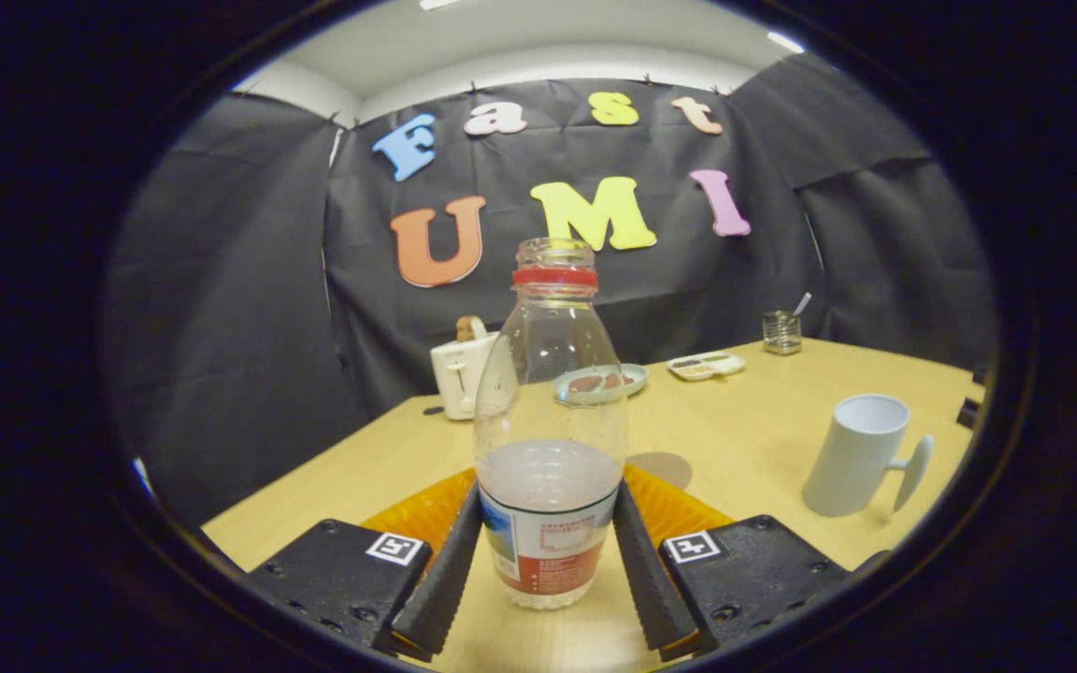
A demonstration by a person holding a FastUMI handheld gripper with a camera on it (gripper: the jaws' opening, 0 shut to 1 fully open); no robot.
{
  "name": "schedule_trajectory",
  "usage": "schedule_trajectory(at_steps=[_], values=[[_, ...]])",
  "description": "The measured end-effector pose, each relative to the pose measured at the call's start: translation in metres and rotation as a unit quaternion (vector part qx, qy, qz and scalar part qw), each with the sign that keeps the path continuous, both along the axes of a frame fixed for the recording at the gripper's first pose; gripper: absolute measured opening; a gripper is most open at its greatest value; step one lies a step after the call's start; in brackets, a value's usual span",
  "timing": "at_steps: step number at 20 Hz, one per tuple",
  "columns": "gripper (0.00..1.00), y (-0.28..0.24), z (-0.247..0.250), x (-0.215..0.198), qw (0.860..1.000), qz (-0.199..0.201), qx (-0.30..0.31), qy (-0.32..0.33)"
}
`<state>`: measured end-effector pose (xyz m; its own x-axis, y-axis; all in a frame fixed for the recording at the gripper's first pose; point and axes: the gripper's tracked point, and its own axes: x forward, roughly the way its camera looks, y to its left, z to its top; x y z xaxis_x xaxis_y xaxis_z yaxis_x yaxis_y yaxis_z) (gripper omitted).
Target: Take the bottle from table, then pour the juice into the cup, finally place the bottle on the coaster
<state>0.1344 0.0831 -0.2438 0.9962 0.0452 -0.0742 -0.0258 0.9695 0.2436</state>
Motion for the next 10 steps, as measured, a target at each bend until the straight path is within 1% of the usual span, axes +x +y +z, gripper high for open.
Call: schedule_trajectory(at_steps=[5,6,8,10], values=[[0.79,0.010,0.023,-0.004,0.995,0.025,0.093,-0.001],[0.79,0.008,0.029,-0.004,0.993,0.027,0.114,-0.005],[0.79,0.014,0.038,-0.005,0.987,0.044,0.154,-0.004],[0.79,0.004,0.043,-0.004,0.983,0.038,0.180,0.001]])
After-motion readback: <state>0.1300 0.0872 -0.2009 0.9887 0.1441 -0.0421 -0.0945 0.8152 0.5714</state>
